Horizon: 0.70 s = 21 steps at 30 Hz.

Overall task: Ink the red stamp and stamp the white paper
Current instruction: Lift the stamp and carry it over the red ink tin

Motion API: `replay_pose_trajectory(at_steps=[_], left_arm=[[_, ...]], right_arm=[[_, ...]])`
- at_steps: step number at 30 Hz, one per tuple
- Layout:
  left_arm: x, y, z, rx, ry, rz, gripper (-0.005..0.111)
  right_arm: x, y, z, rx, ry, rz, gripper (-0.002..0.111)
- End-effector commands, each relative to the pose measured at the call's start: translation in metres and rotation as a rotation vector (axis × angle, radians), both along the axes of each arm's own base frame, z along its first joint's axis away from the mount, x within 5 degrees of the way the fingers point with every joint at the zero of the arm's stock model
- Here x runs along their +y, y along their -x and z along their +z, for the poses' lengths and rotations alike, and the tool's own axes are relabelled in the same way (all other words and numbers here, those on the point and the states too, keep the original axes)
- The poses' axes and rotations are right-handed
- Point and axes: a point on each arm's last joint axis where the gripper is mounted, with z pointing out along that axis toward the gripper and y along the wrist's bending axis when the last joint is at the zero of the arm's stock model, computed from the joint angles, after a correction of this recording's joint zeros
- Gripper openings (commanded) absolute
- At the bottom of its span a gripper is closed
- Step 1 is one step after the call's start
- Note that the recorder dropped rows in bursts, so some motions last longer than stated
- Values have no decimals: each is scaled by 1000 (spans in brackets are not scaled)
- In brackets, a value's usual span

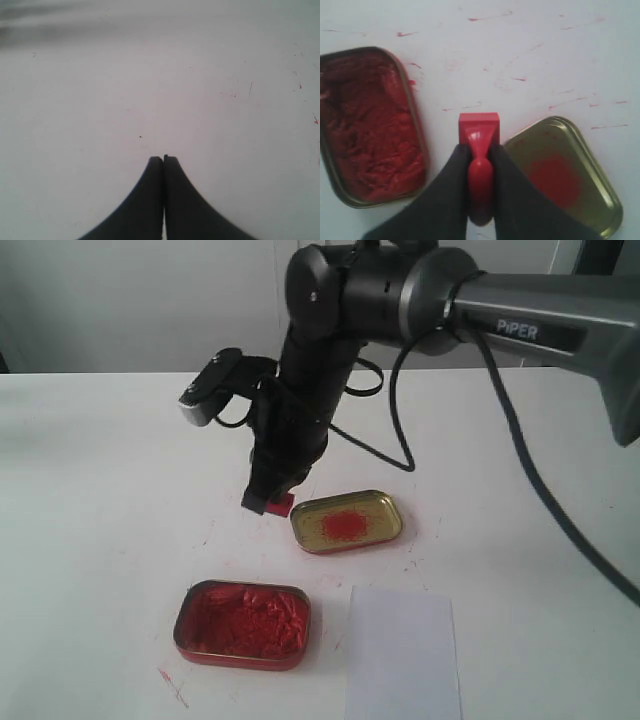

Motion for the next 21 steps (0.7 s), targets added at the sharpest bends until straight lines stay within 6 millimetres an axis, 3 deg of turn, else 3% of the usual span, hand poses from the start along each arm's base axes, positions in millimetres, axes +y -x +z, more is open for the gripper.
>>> replay_pose_trajectory(at_steps=[1, 11, 21], left_arm=[[0, 0, -1, -1, 3, -7, 0], [0, 0, -1, -1, 3, -7, 0], [0, 0, -1, -1, 3, -7, 0]], right_arm=[[21, 24, 4, 12, 26, 22, 0], [55, 60, -7, 24, 41, 83, 0], [49, 72, -43, 47, 107, 67, 0]])
